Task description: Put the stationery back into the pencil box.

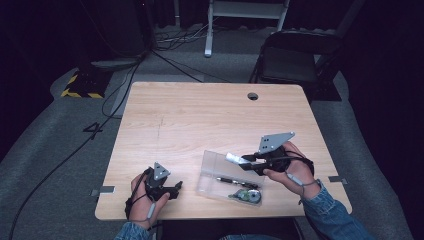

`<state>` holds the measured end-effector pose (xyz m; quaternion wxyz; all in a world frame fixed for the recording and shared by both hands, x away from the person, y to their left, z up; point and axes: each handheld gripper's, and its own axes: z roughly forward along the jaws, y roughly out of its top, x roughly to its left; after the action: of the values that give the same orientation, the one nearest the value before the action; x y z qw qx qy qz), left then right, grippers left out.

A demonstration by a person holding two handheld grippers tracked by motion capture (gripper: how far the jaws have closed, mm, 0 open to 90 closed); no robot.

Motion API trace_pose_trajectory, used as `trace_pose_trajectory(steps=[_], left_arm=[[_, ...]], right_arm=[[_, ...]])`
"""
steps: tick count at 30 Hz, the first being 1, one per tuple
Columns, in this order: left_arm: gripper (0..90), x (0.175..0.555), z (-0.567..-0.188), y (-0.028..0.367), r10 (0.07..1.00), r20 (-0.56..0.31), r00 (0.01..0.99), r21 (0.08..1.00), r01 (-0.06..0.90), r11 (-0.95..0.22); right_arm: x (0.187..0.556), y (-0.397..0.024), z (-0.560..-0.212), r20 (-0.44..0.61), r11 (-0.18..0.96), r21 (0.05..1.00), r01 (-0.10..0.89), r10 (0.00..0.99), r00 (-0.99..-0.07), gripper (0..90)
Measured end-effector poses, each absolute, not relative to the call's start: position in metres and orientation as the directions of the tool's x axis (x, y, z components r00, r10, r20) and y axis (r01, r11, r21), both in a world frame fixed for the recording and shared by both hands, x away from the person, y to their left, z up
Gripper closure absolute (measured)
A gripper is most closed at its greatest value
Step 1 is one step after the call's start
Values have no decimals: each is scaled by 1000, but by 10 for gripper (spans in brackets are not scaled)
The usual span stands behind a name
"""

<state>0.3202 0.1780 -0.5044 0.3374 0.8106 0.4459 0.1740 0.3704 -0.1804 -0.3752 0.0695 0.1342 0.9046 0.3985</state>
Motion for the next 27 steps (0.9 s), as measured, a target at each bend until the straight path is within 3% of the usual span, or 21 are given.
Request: trace_pose_trajectory(steps=[27], left_arm=[[212,321,-504,177,840,-23,541,702,608,-372]], right_arm=[[354,-148,-397,19,749,650,128,152,-988,708]])
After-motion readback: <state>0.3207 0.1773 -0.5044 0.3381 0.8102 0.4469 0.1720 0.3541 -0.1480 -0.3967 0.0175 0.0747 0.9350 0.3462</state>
